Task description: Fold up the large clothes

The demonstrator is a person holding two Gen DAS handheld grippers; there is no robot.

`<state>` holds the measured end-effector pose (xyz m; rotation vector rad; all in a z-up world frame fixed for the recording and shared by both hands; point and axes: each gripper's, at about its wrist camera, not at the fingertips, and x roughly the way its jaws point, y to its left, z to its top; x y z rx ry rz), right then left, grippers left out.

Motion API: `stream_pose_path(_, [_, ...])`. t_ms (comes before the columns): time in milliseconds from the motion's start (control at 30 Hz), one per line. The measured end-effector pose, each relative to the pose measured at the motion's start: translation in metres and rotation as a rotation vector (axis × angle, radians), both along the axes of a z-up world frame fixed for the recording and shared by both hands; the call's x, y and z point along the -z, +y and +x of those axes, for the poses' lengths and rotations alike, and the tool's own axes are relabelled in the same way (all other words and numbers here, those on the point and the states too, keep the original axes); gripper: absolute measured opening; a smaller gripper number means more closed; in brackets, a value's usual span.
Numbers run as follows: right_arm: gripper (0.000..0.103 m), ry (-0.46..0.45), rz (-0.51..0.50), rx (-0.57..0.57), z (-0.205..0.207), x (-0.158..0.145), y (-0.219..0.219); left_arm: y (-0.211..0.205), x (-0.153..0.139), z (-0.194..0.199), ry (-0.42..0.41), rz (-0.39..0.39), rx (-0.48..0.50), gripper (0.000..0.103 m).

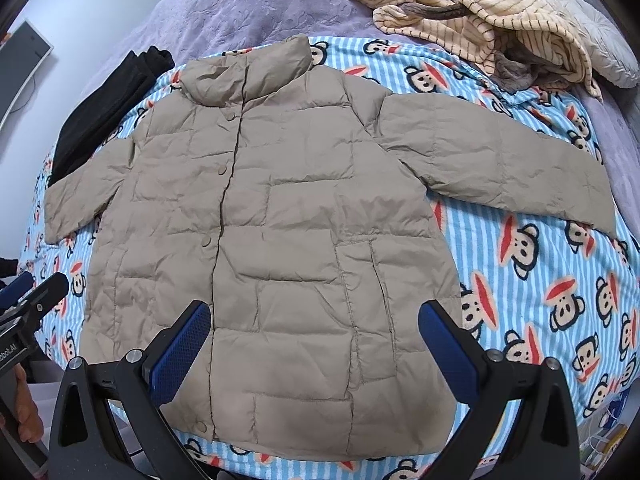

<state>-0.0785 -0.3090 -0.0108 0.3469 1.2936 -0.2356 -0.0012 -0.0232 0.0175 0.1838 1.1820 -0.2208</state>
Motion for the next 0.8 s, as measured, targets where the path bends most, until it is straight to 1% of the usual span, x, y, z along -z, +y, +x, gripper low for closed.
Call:
stream_pose_path(200, [0.103, -0.003, -0.002, 0.014, -0.0029, -0.0017, 0.0004, 0.0005, -0.0003, -0.0006, 0.001, -0.007, 0.0, 0.103])
stream_pose_path(800, [0.103, -0.005, -0.009, 0.009, -0.0053, -0.0063, 0.0051, 0.004, -0.0019, -0.0031, -0.002, -0.008, -0.006, 0.103])
